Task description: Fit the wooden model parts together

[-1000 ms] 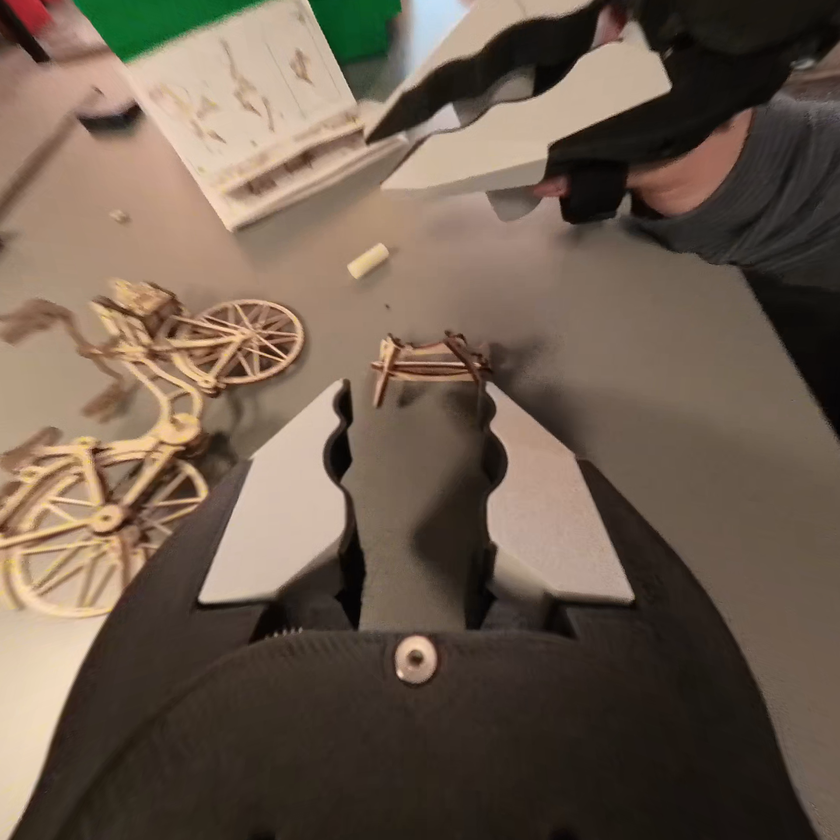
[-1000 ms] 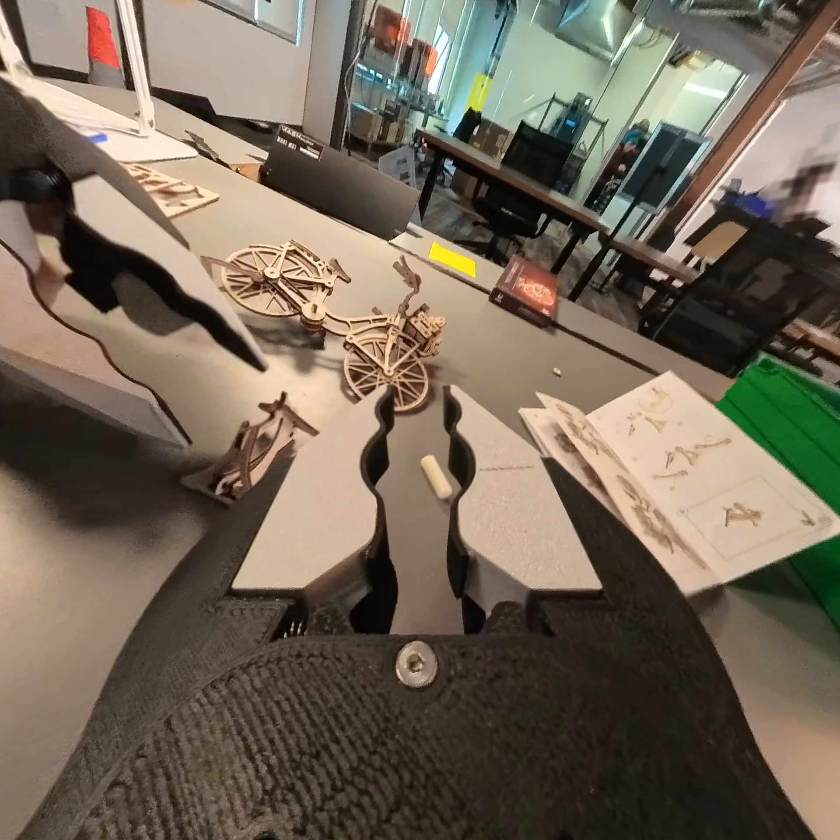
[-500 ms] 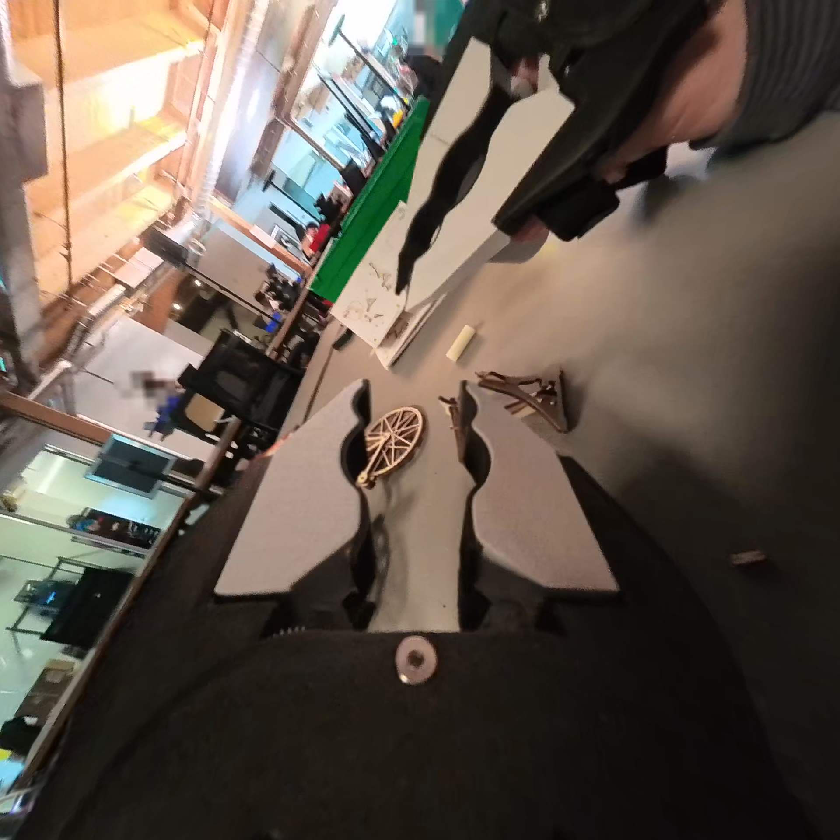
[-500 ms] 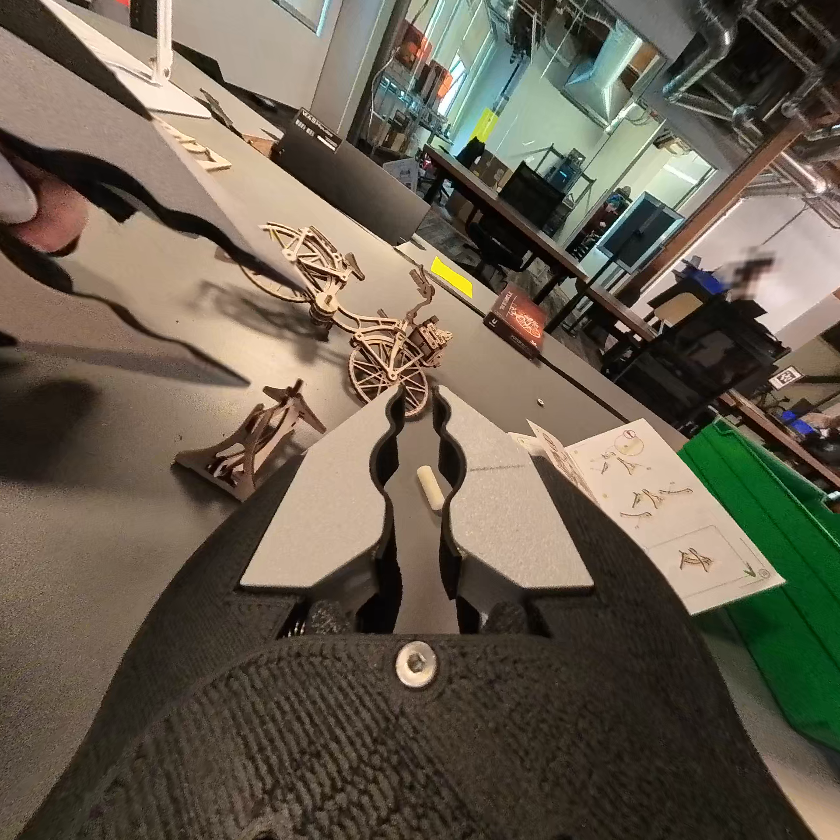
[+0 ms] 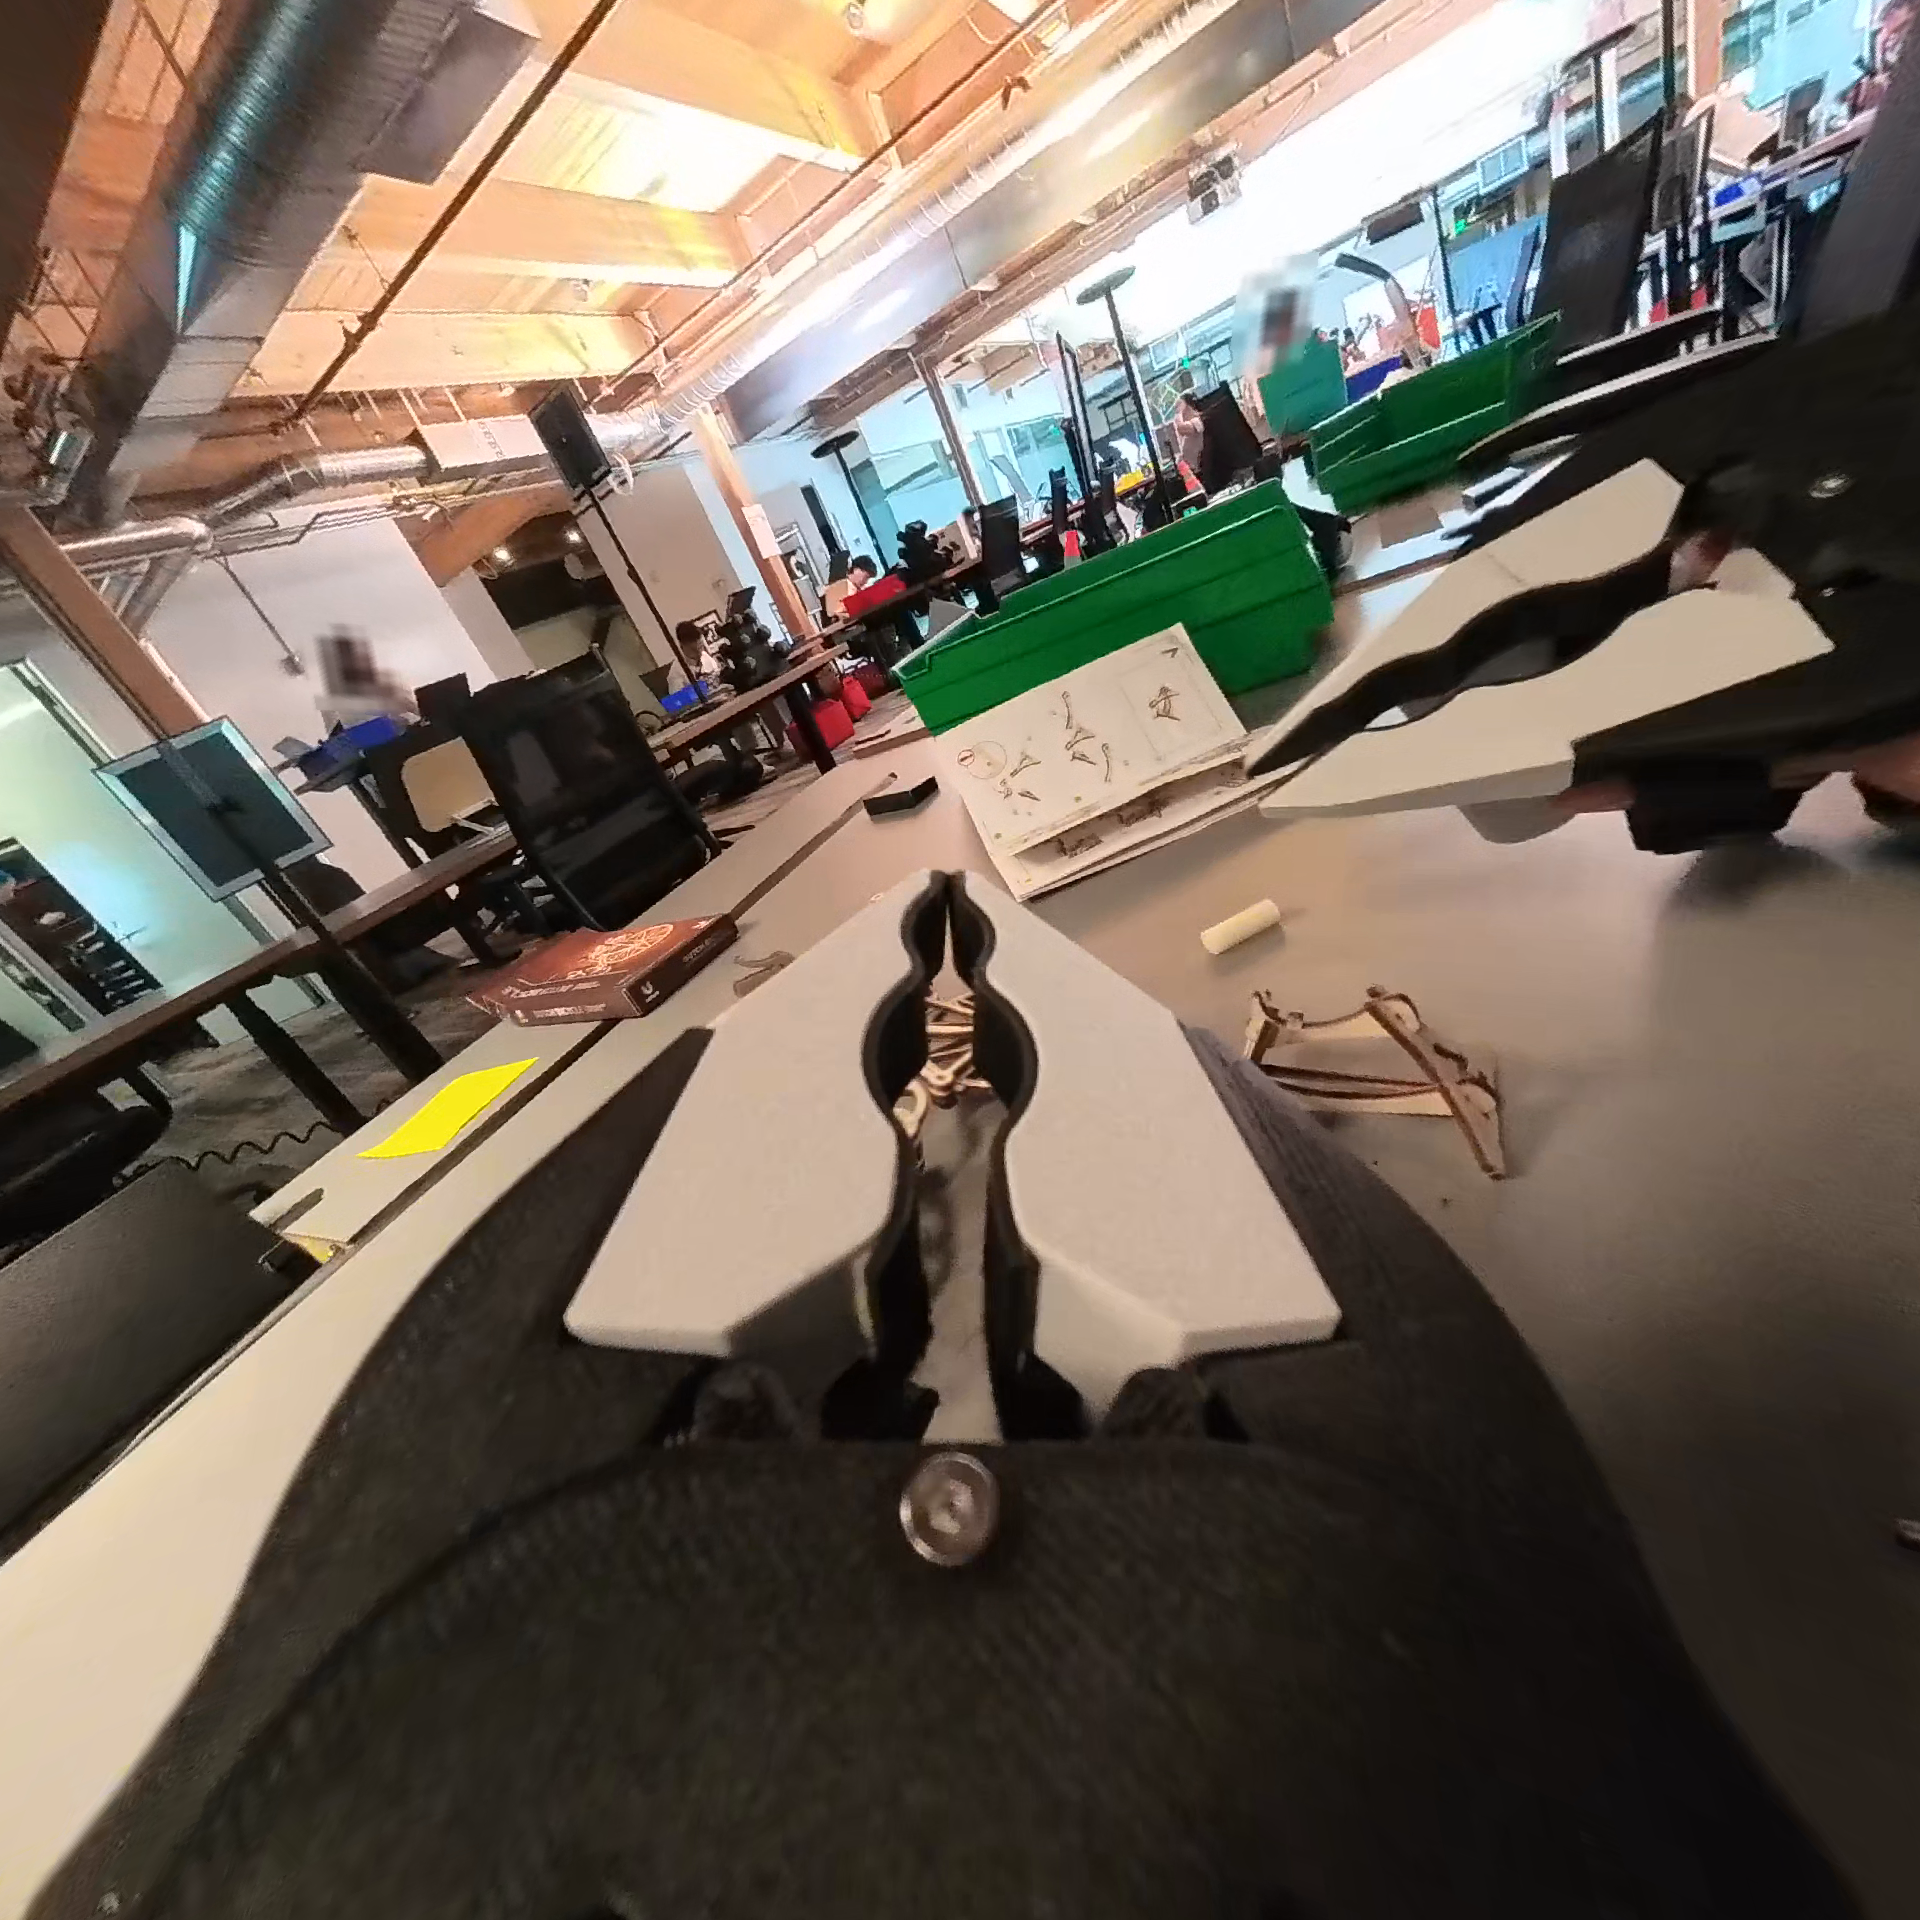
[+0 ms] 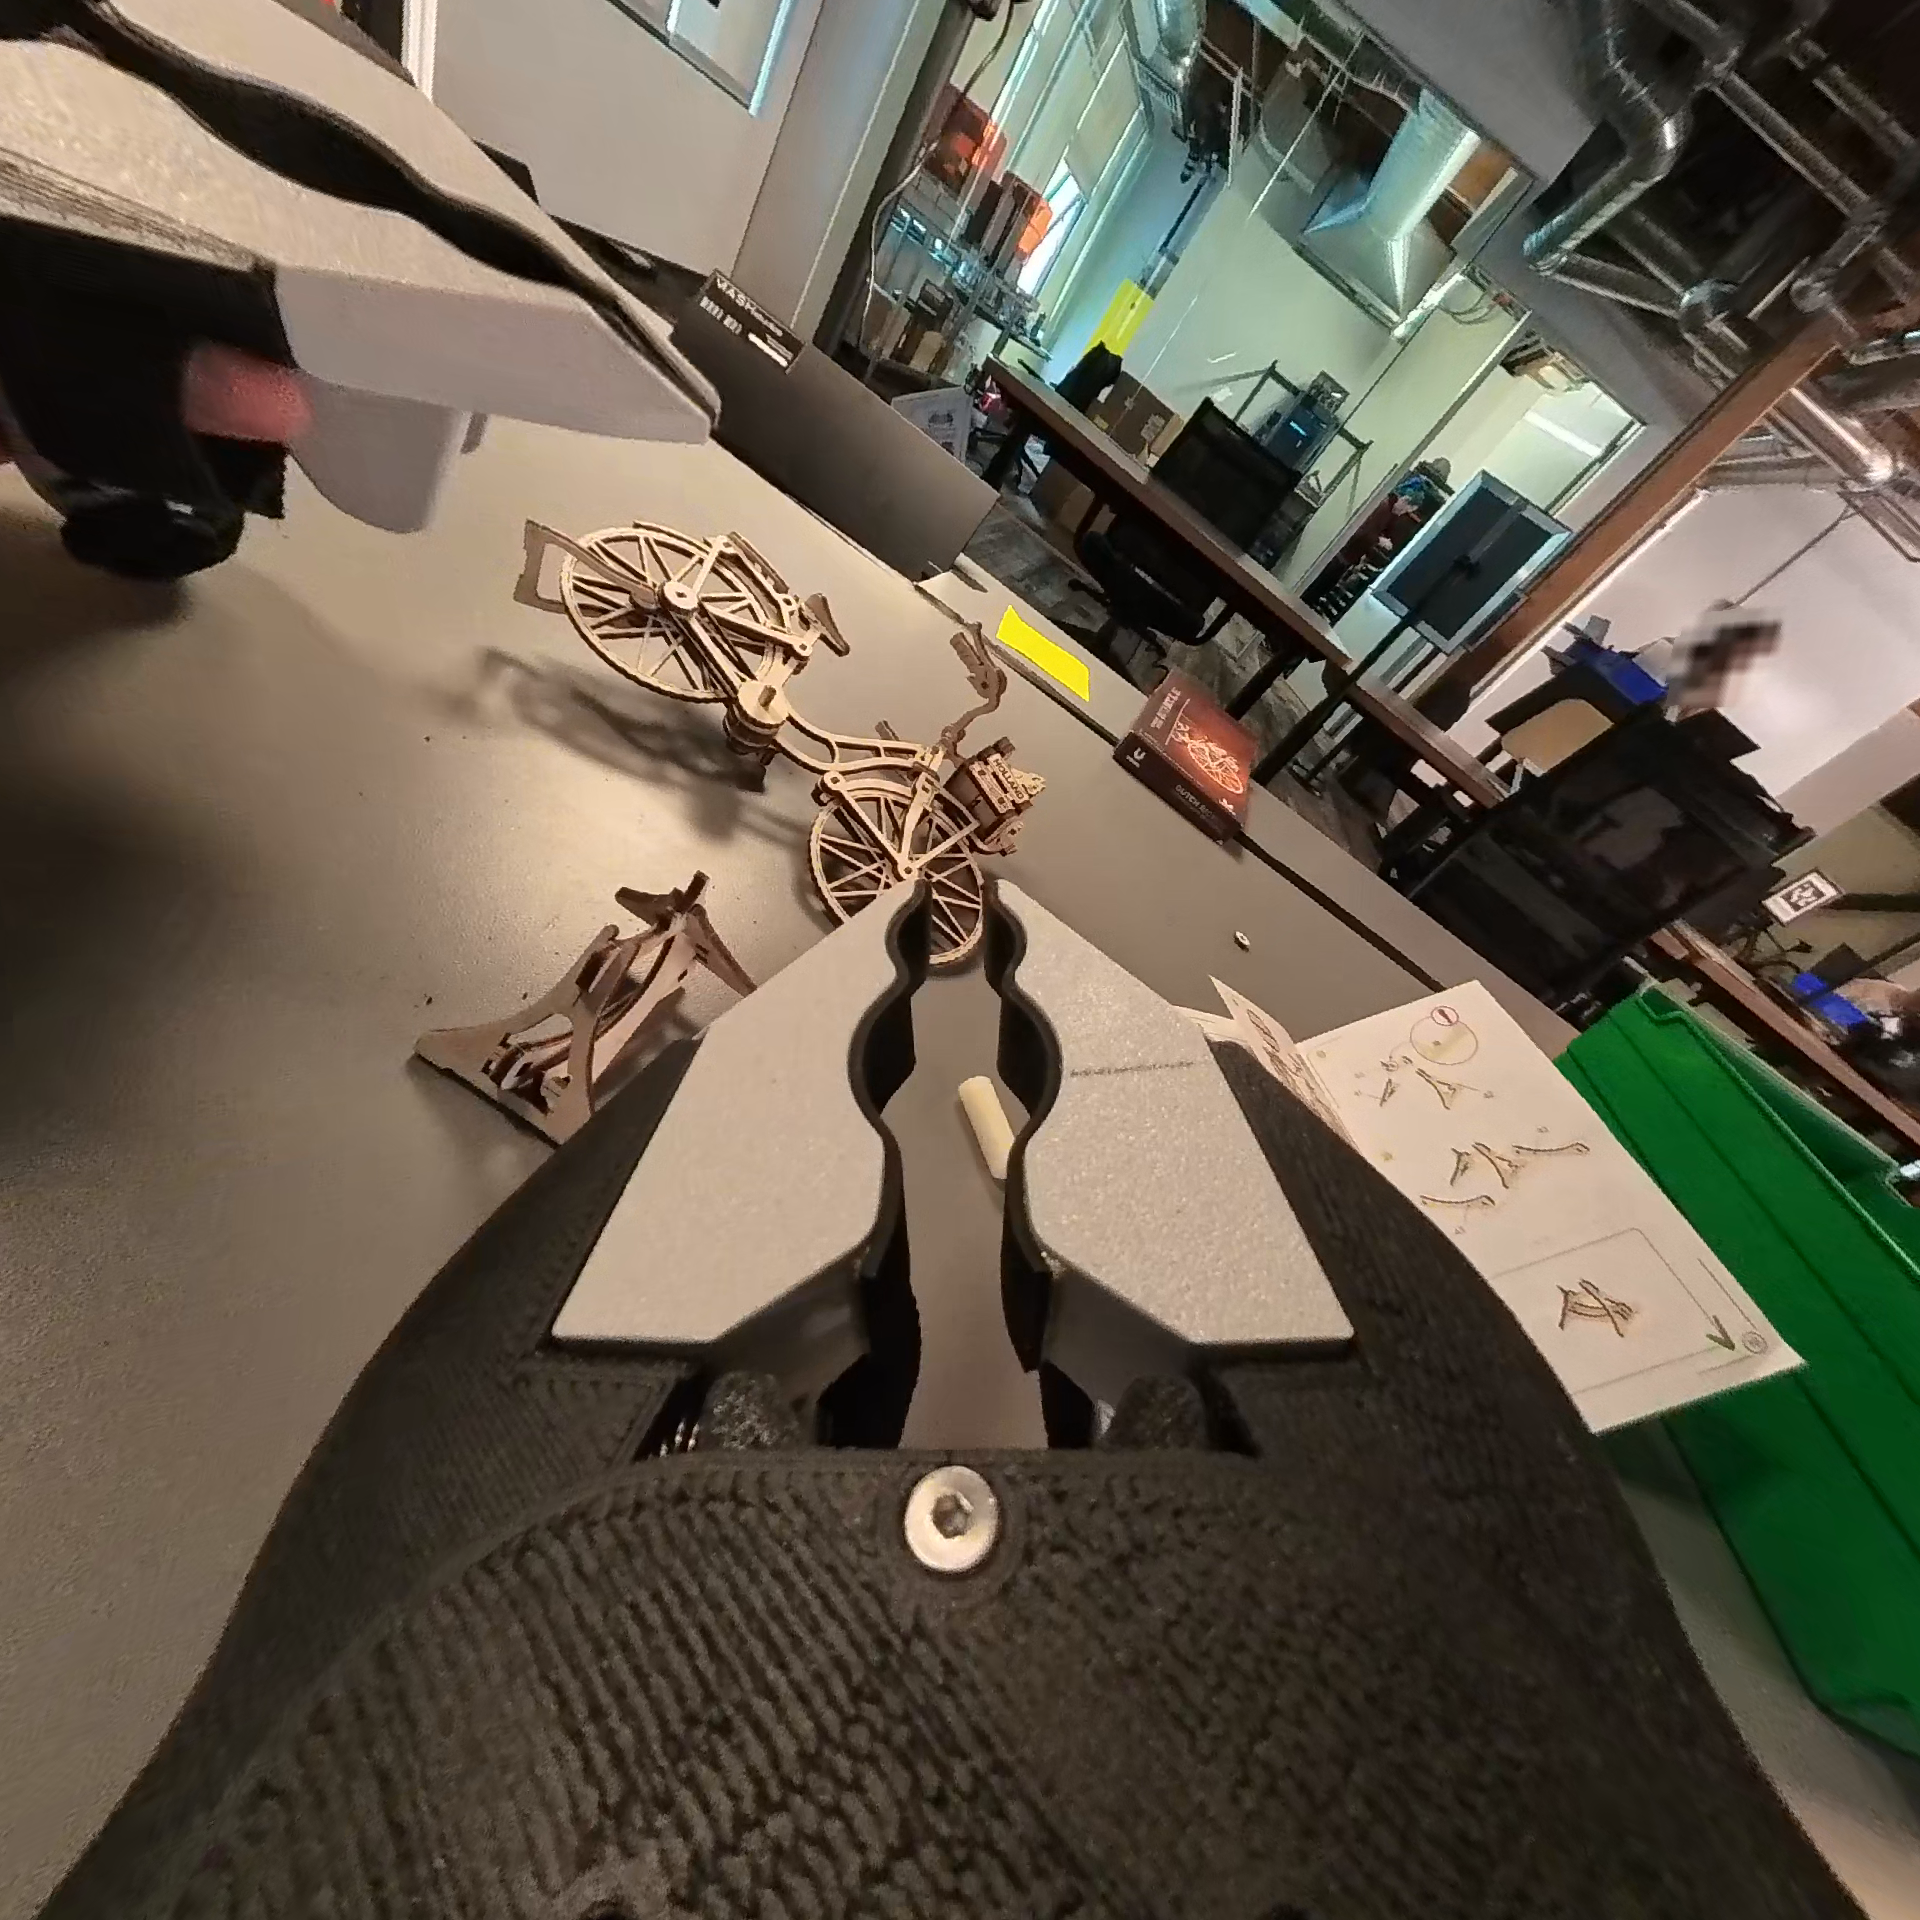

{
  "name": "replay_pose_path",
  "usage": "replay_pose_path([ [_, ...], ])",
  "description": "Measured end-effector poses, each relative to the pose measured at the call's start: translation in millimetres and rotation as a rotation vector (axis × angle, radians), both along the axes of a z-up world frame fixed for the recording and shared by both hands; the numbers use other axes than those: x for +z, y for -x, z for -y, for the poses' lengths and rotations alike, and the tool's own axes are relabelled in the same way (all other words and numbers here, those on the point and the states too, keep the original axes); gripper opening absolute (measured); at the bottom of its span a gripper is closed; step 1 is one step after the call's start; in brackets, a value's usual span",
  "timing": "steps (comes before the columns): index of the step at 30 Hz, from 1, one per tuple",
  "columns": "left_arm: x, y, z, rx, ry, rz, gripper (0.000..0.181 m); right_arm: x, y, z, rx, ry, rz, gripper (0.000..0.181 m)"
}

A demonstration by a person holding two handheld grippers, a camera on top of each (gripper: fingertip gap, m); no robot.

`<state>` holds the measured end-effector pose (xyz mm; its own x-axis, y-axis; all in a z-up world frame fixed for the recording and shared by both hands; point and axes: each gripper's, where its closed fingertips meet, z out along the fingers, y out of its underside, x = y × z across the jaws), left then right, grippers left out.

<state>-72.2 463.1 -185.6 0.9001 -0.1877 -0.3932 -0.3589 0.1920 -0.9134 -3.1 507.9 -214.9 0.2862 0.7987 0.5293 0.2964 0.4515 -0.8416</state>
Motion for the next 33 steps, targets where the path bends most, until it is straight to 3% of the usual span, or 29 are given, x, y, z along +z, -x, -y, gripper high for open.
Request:
replay_pose_path([
  [6, -3.7, -6.6, -0.5, -0.011, 0.006, -0.053, 0.000, -0.1, 0.0, 0.3, 0.001, -0.003, 0.001, 0.007],
  [15, 0.8, 1.6, -0.7, -0.006, 0.001, 0.026, 0.000, -0.2, -0.2, 0.6, 0.001, -0.005, 0.003, 0.007],
  [33, 0.0, -0.6, -0.9, -0.011, 0.003, 0.012, 0.000, -3.3, 0.6, -0.5, -0.008, -0.017, 0.025, 0.007],
])
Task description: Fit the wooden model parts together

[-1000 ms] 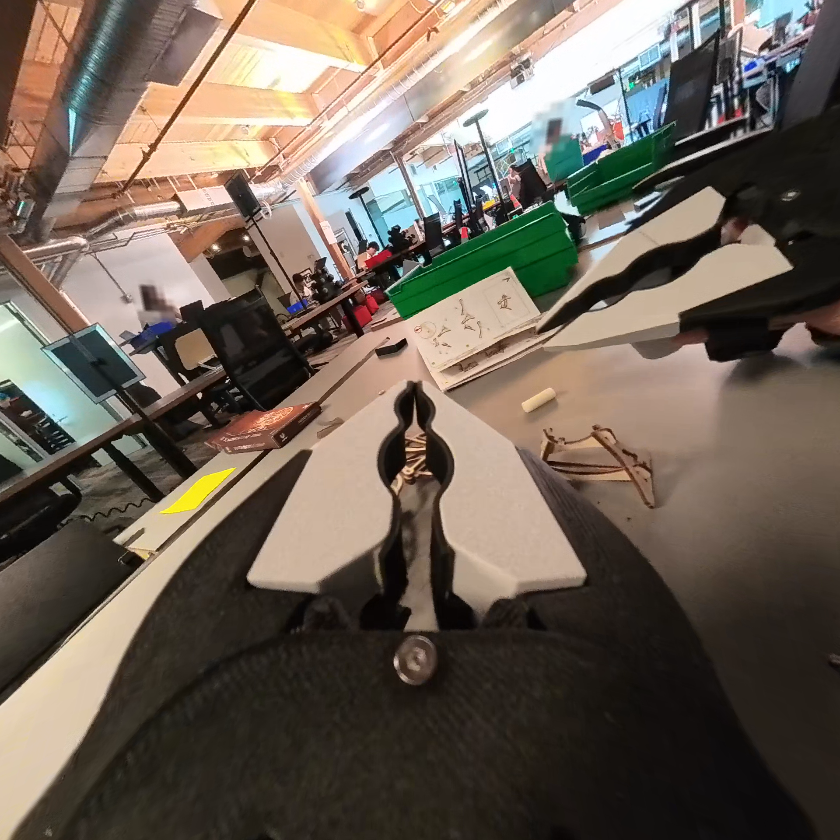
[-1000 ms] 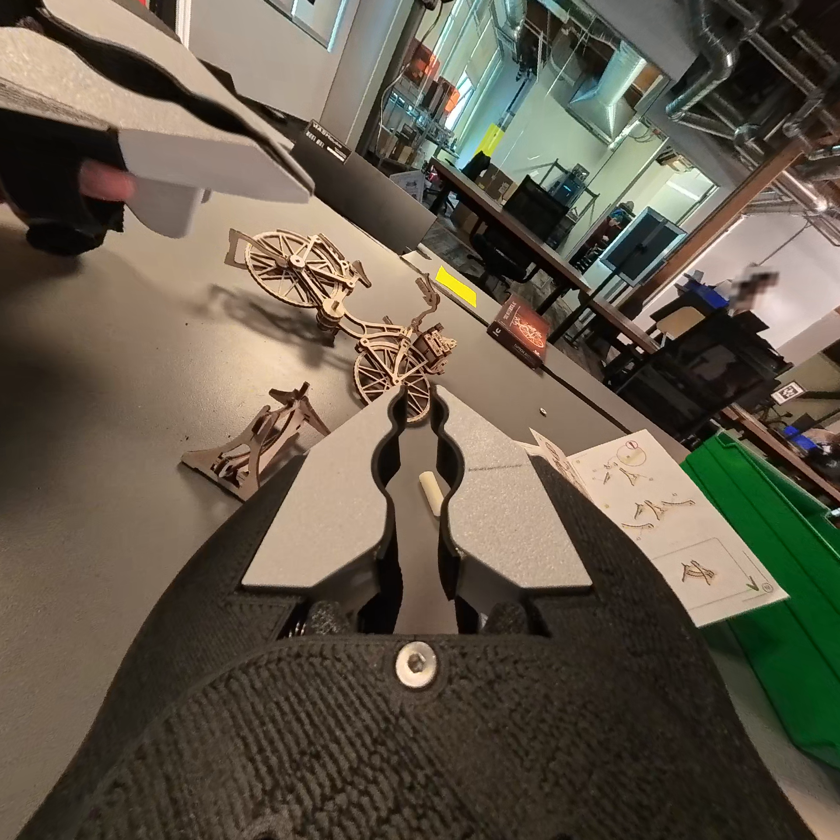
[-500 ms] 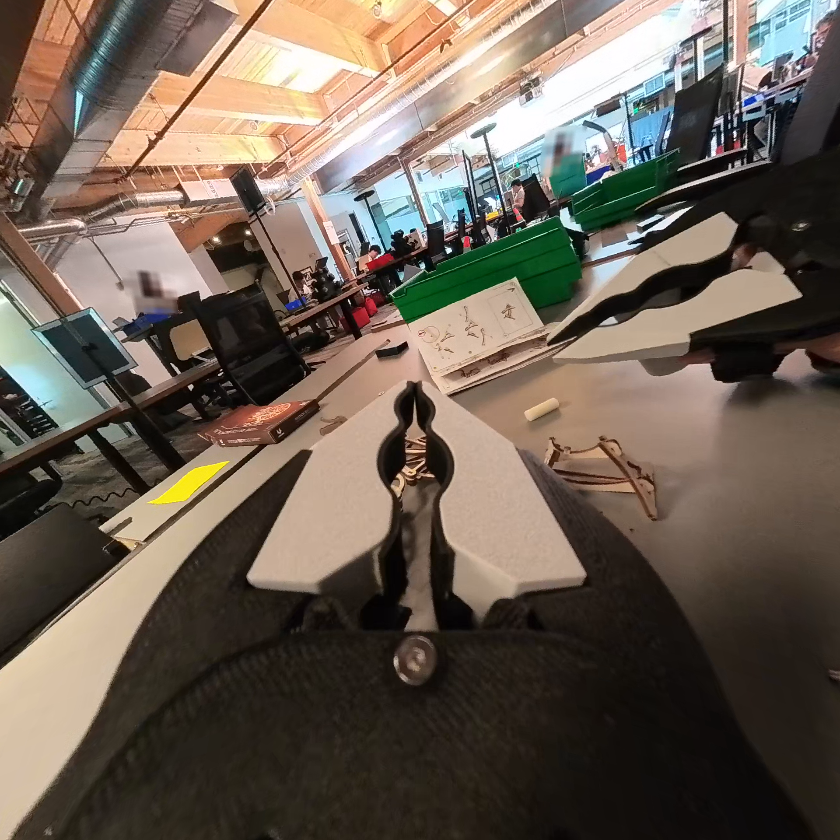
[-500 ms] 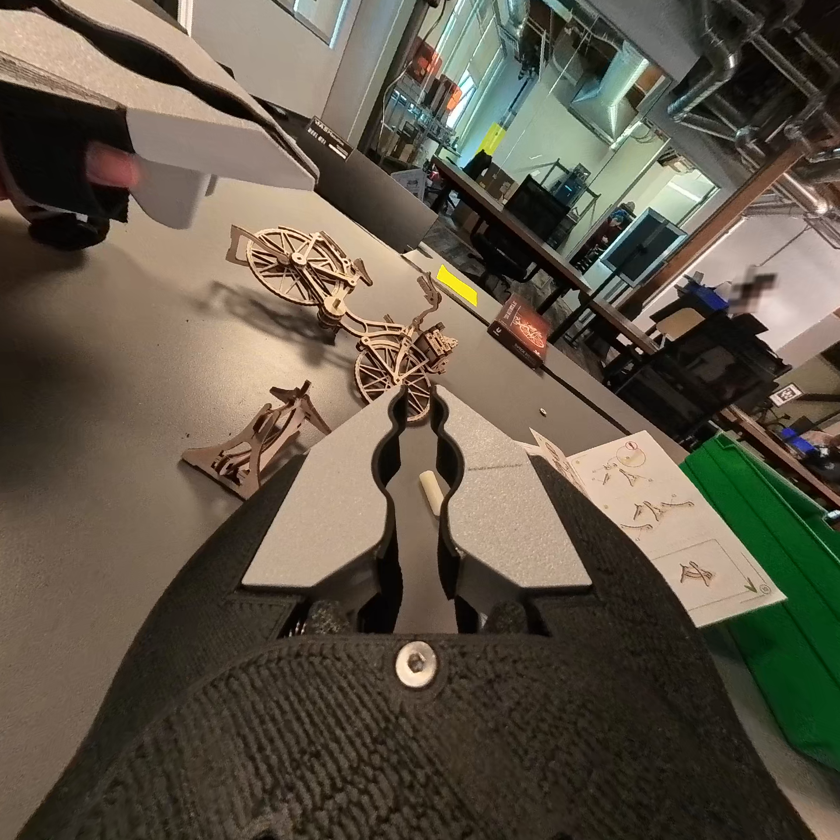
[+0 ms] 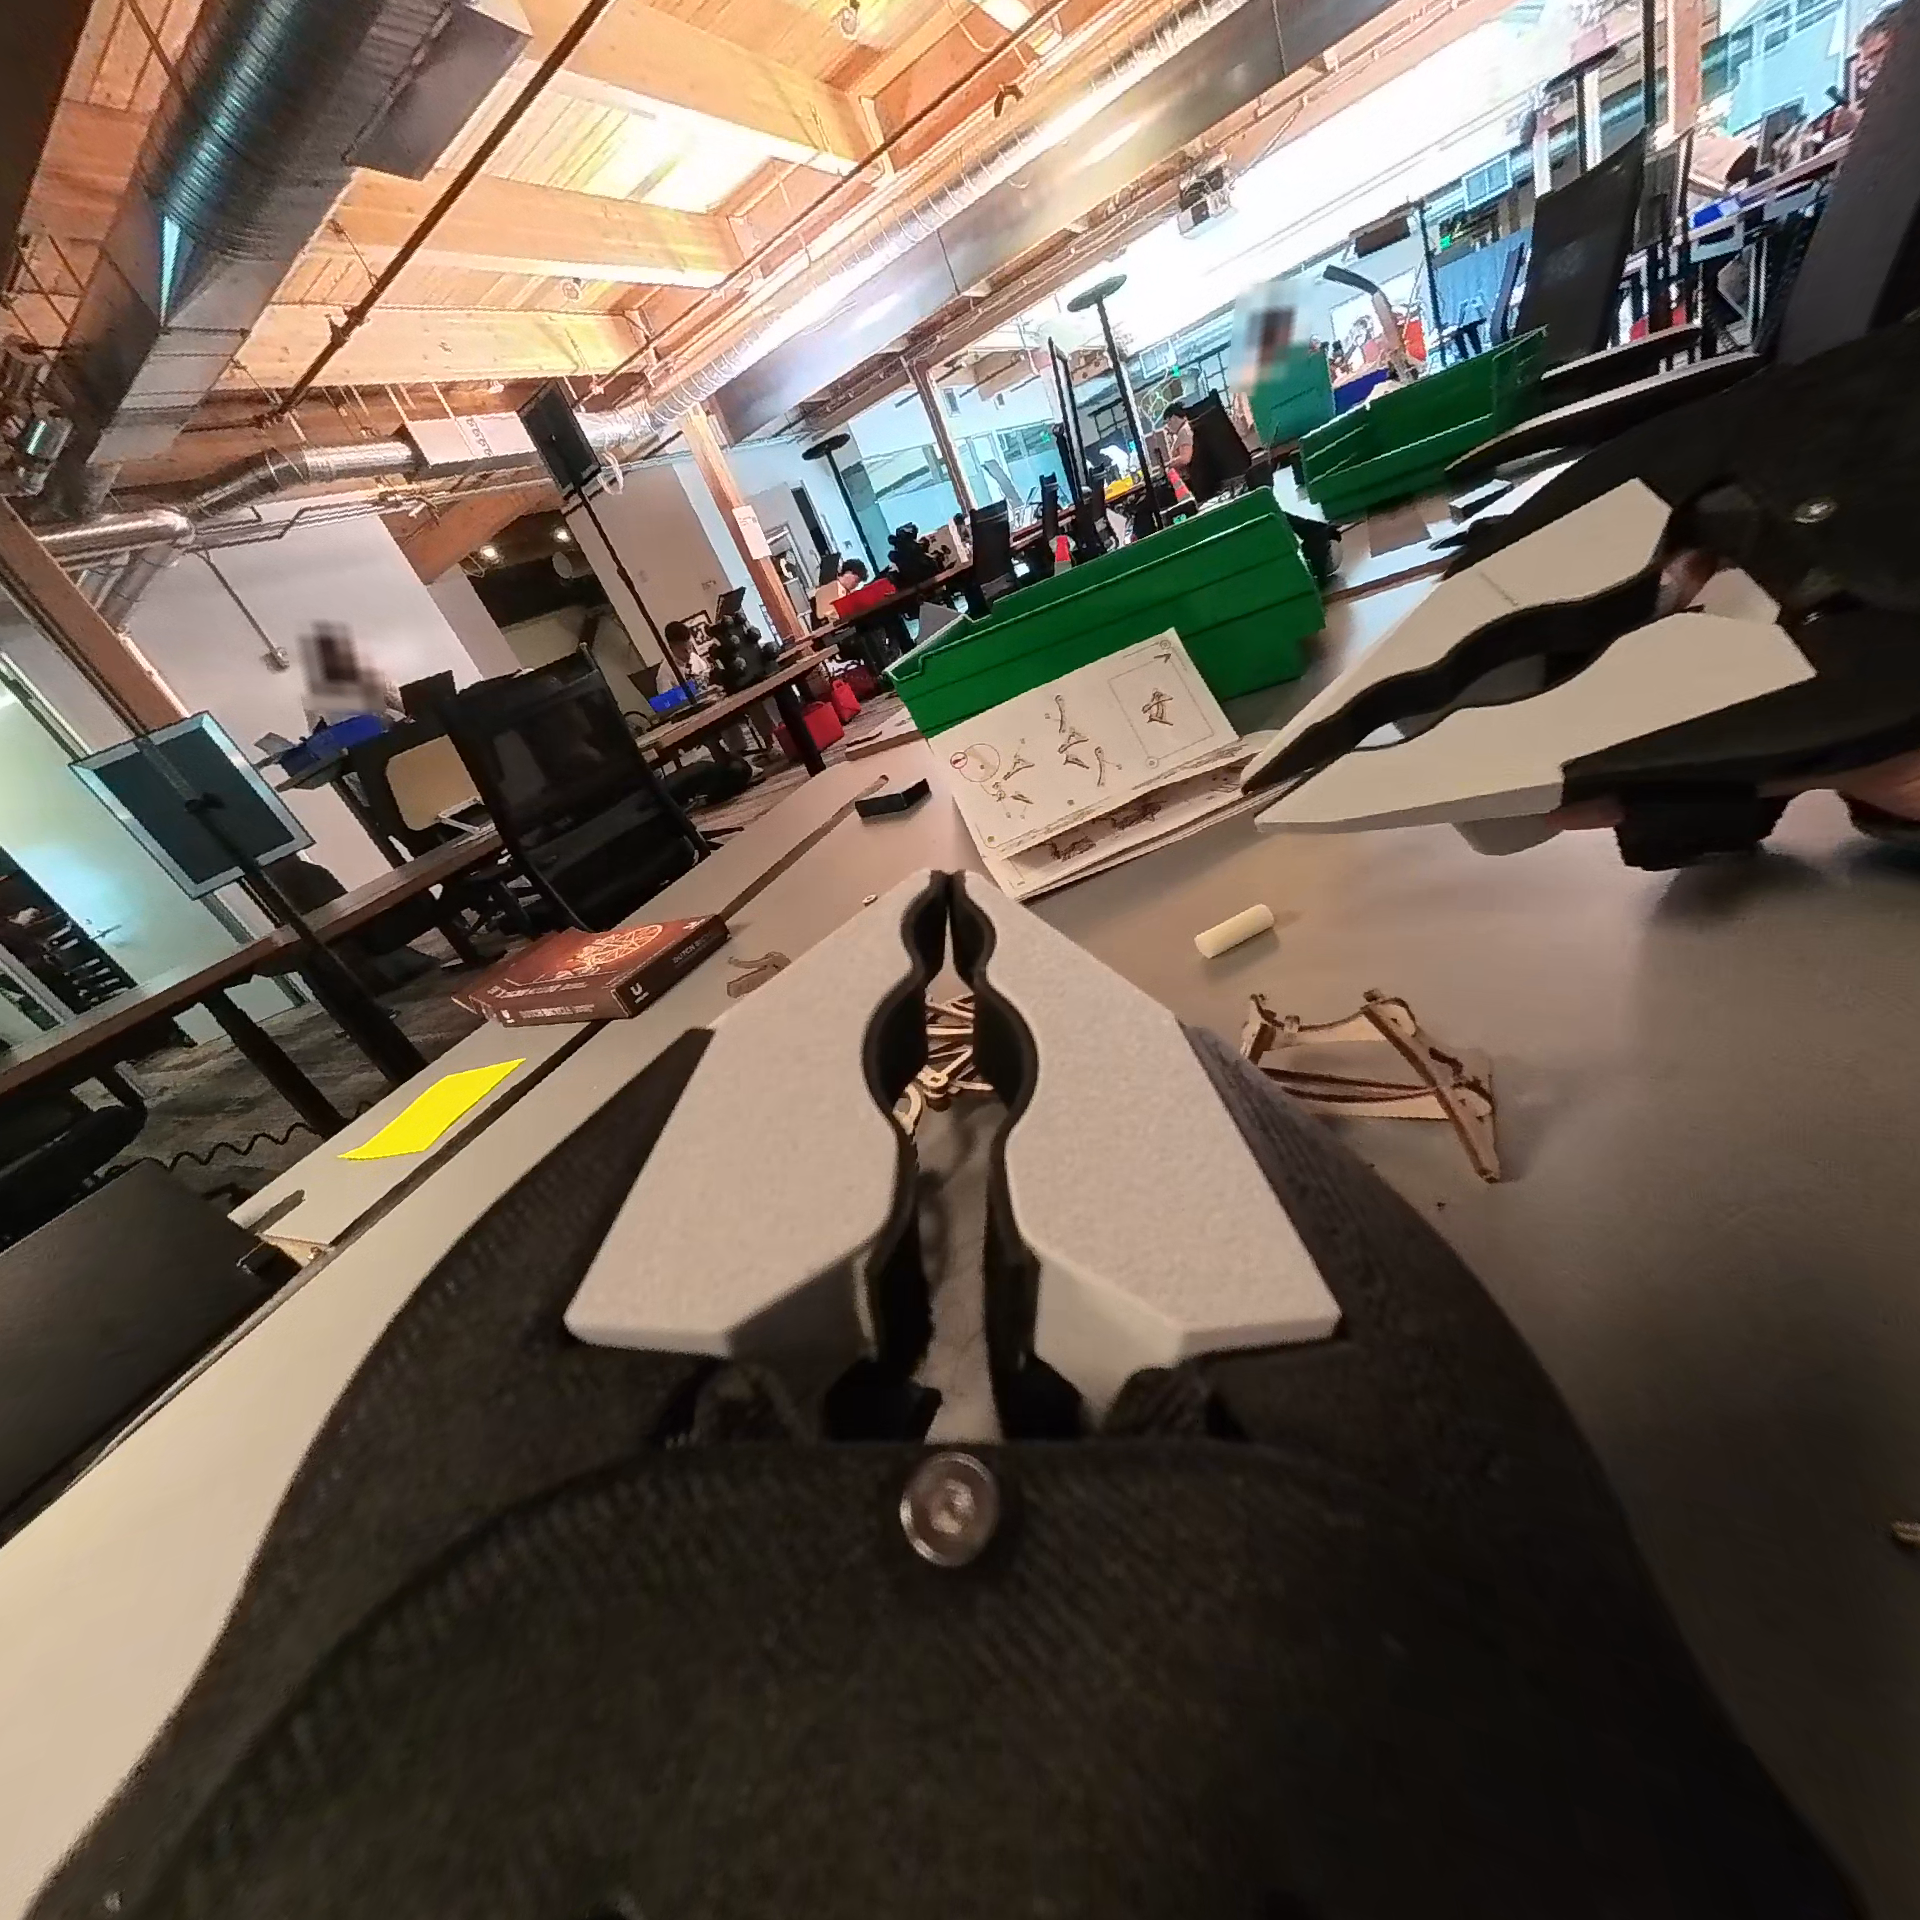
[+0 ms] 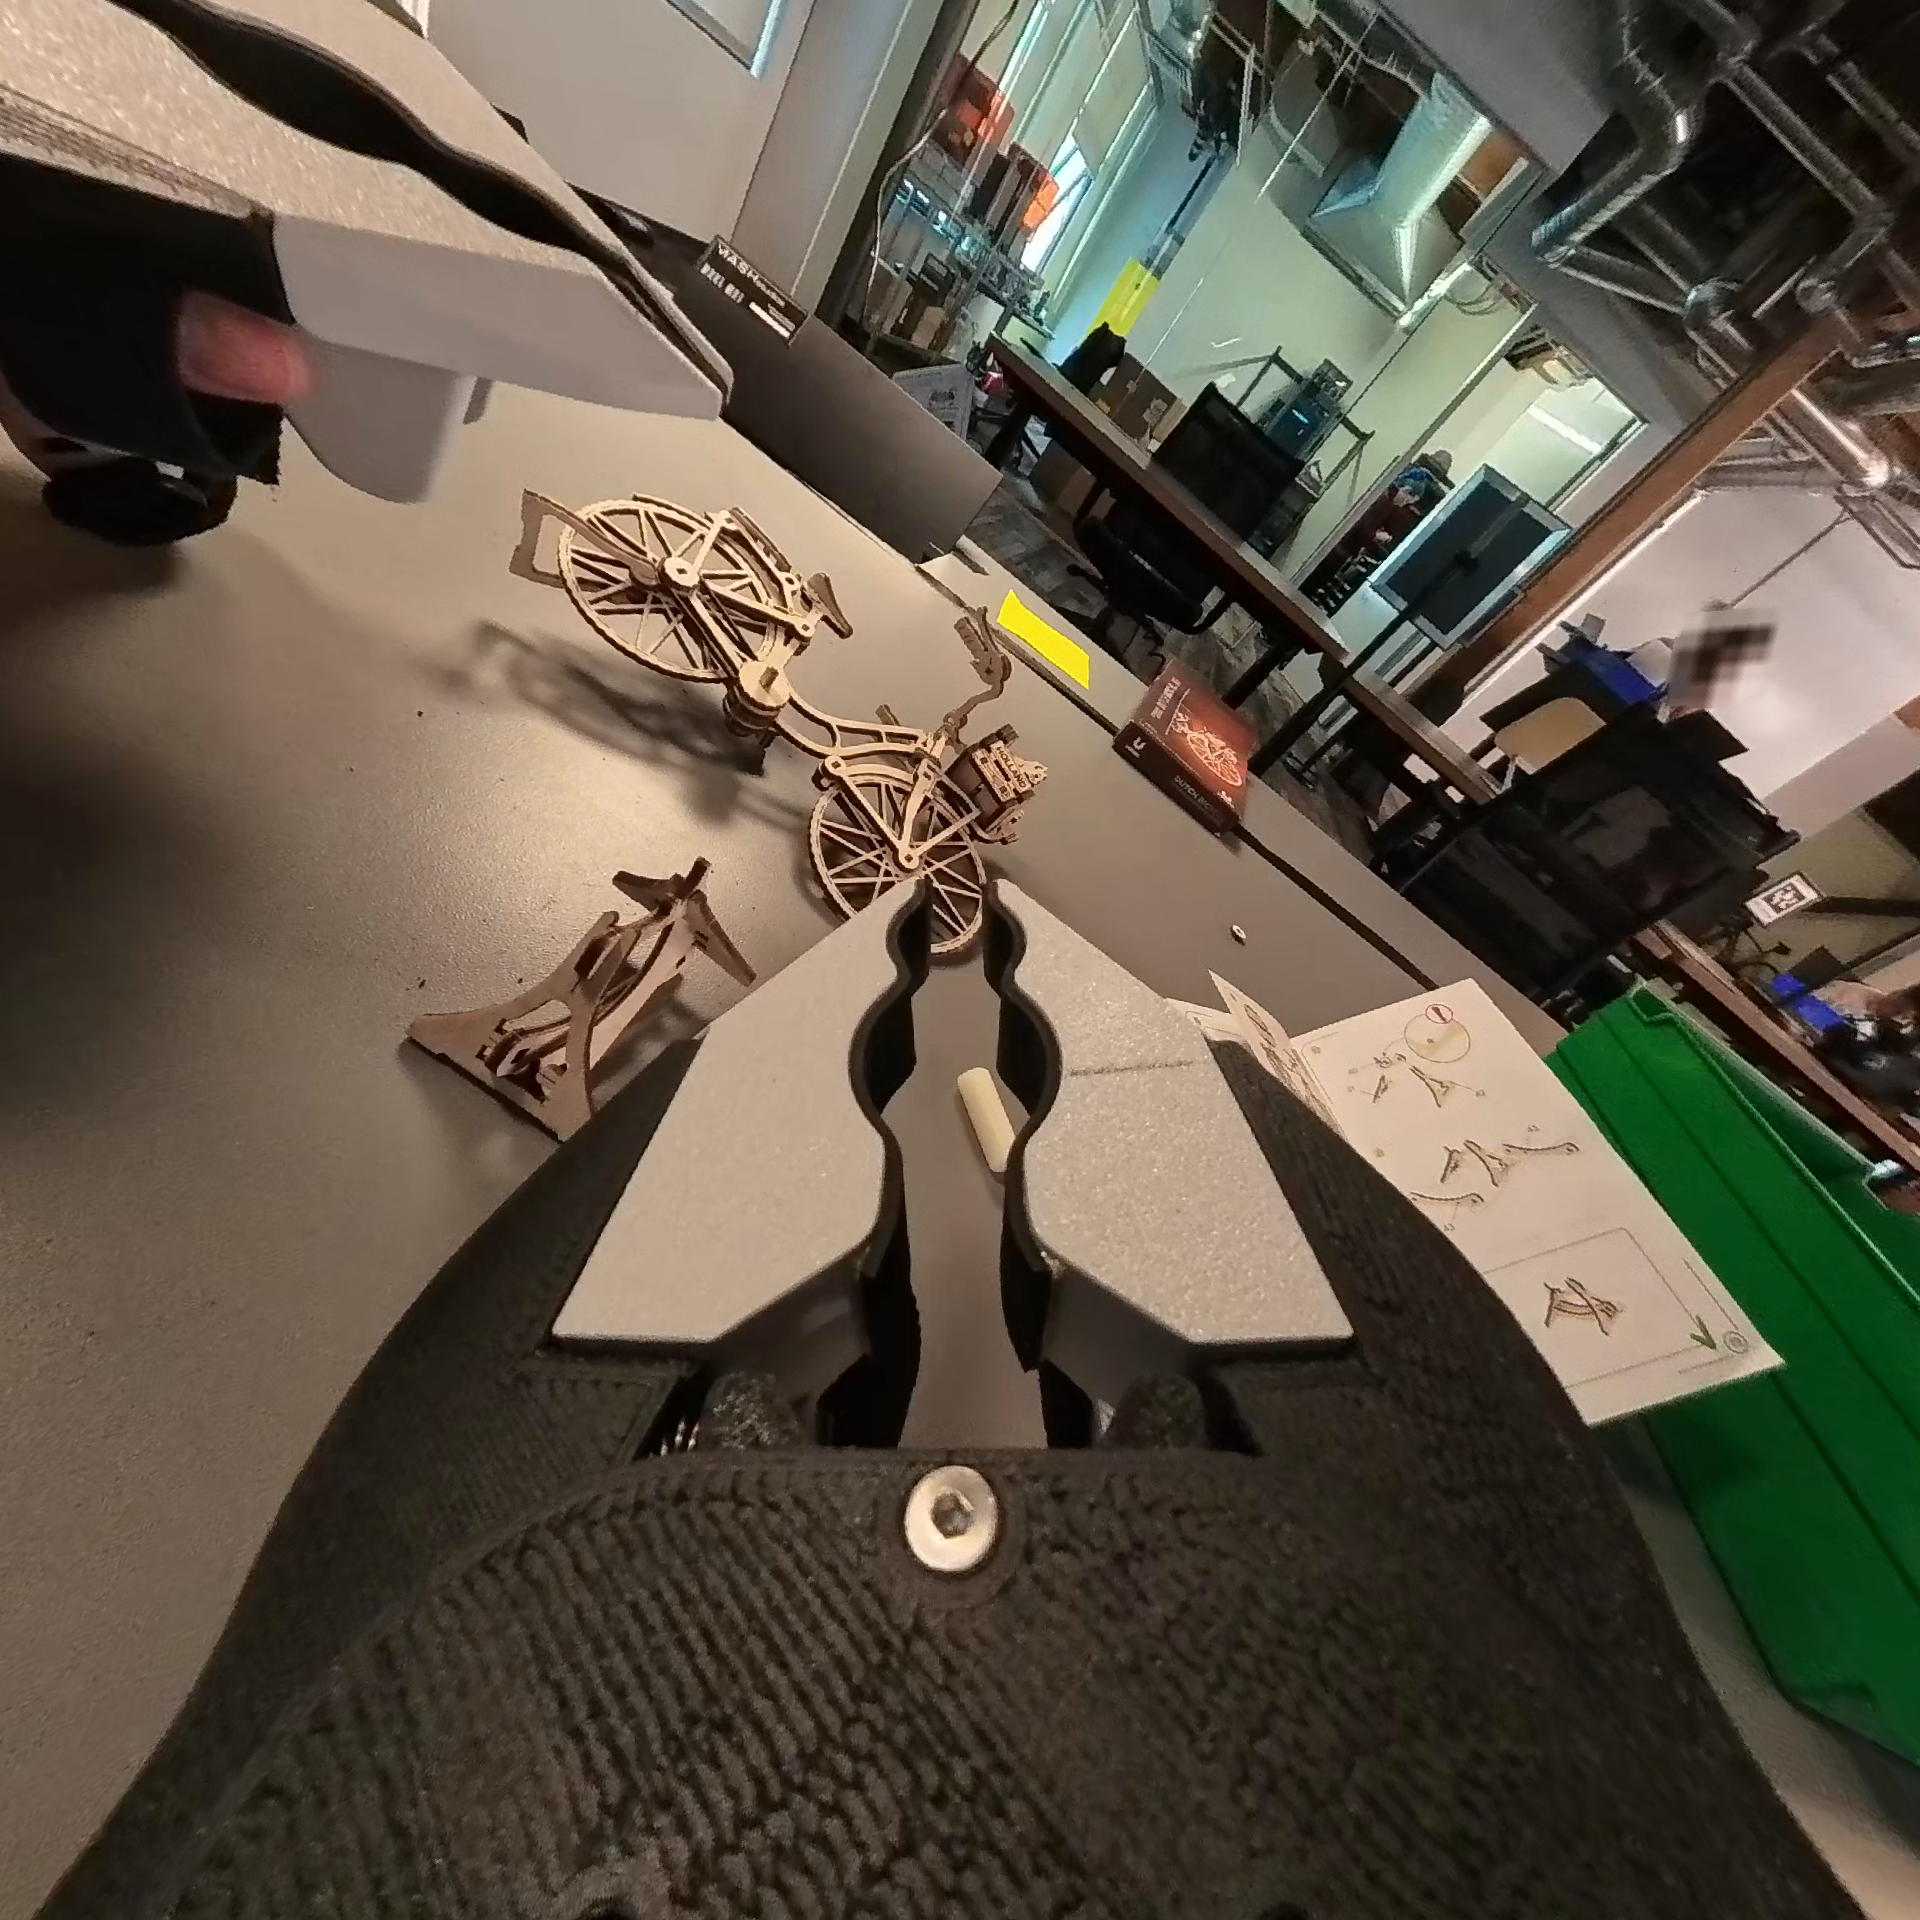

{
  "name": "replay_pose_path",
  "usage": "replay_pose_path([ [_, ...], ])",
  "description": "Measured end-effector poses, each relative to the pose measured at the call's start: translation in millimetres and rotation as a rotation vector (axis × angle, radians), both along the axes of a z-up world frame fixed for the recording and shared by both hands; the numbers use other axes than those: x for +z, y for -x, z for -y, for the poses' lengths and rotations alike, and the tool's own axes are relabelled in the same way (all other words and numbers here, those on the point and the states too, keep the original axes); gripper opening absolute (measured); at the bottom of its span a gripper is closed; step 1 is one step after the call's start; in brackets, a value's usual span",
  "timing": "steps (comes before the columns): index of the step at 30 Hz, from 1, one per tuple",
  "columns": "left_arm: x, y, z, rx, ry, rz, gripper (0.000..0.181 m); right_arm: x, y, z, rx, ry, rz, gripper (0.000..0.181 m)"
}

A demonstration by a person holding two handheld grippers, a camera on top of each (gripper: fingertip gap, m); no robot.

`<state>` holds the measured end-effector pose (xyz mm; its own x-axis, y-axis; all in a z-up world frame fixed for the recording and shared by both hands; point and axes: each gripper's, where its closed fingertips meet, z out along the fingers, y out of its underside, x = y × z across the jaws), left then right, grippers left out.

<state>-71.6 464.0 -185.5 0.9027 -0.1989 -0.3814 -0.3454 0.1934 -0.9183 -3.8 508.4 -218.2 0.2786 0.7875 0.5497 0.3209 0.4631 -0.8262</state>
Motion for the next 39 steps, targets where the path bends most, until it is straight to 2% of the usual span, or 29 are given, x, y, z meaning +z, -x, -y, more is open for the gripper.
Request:
replay_pose_path([
  [14, -1, -1, 0, -0.002, 0.001, -0.010, 0.000, 0, 0, 0, 0.003, -0.001, 0.001, 0.007],
  [20, -1, -2, 0, -0.002, -0.001, -0.013, 0.000, 7, -6, 19, 0.077, 0.095, -0.056, 0.007],
  [22, 0, -2, 0, -0.003, -0.001, -0.012, 0.000, -1, -7, 34, 0.130, 0.179, -0.005, 0.006],
  [24, 0, -2, 0, -0.004, -0.002, -0.014, 0.000, -18, -5, 47, 0.151, 0.329, 0.102, 0.018],
  [26, -1, -3, 0, -0.007, -0.002, -0.020, 0.000, -23, -3, 54, 0.147, 0.418, 0.123, 0.028],
  [29, -1, -3, 0, -0.008, -0.003, -0.022, 0.000, -23, -4, 52, 0.097, 0.427, 0.107, 0.030],
  [34, -1, -4, 0, -0.012, -0.002, -0.025, 0.000, -40, -3, 56, 0.031, 0.441, 0.208, 0.044],
  [39, -2, -7, 0, -0.016, 0.000, -0.047, 0.000, -56, 1, 58, 0.004, 0.524, 0.296, 0.039],
])
